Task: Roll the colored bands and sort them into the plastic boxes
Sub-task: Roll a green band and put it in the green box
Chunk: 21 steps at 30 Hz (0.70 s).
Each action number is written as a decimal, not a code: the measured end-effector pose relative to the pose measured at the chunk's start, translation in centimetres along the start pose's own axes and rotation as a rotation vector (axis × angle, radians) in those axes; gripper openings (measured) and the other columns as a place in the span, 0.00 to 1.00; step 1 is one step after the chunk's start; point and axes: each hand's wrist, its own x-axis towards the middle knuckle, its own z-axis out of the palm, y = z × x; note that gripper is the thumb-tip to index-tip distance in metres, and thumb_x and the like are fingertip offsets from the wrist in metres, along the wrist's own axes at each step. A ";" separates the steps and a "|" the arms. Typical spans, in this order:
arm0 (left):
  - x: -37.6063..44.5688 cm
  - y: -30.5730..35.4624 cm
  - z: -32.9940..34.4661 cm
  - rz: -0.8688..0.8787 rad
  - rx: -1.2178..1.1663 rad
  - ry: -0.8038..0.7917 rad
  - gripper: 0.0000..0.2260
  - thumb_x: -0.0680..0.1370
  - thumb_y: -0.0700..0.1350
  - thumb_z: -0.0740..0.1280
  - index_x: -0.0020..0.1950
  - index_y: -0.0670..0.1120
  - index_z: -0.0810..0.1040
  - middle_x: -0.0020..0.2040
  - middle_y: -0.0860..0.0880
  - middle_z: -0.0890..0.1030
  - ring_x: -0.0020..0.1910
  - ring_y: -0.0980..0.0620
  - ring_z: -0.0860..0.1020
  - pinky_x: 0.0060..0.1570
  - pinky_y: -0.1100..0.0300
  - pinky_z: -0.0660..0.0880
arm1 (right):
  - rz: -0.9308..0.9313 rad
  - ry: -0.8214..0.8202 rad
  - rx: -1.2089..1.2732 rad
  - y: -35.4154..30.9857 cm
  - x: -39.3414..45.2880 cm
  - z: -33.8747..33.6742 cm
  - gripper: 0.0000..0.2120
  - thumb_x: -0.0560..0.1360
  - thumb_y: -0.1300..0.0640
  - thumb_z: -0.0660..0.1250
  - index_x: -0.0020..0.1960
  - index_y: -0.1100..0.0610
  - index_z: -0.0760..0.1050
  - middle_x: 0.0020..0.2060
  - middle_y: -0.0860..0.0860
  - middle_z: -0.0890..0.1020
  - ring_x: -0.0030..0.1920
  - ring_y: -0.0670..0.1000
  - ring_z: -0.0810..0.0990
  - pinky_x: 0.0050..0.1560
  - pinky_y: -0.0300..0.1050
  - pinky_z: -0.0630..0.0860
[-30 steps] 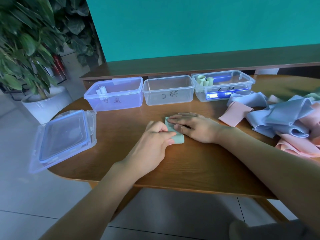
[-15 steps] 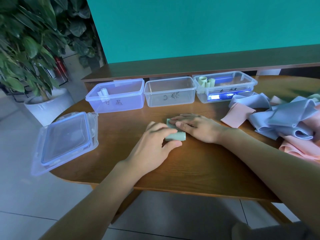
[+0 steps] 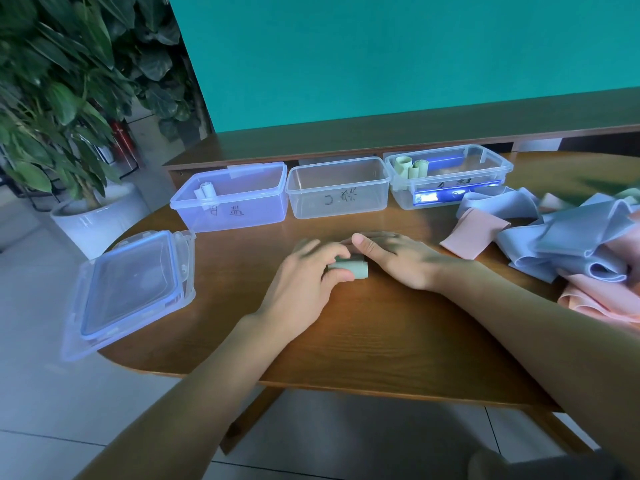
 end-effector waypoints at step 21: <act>1.7 -0.6 1.2 -0.027 0.047 0.046 0.13 0.77 0.51 0.72 0.58 0.48 0.82 0.46 0.52 0.79 0.50 0.54 0.71 0.49 0.61 0.68 | 0.028 0.025 0.133 -0.5 -0.5 -0.5 0.31 0.80 0.31 0.37 0.71 0.36 0.71 0.77 0.42 0.66 0.78 0.47 0.59 0.75 0.50 0.52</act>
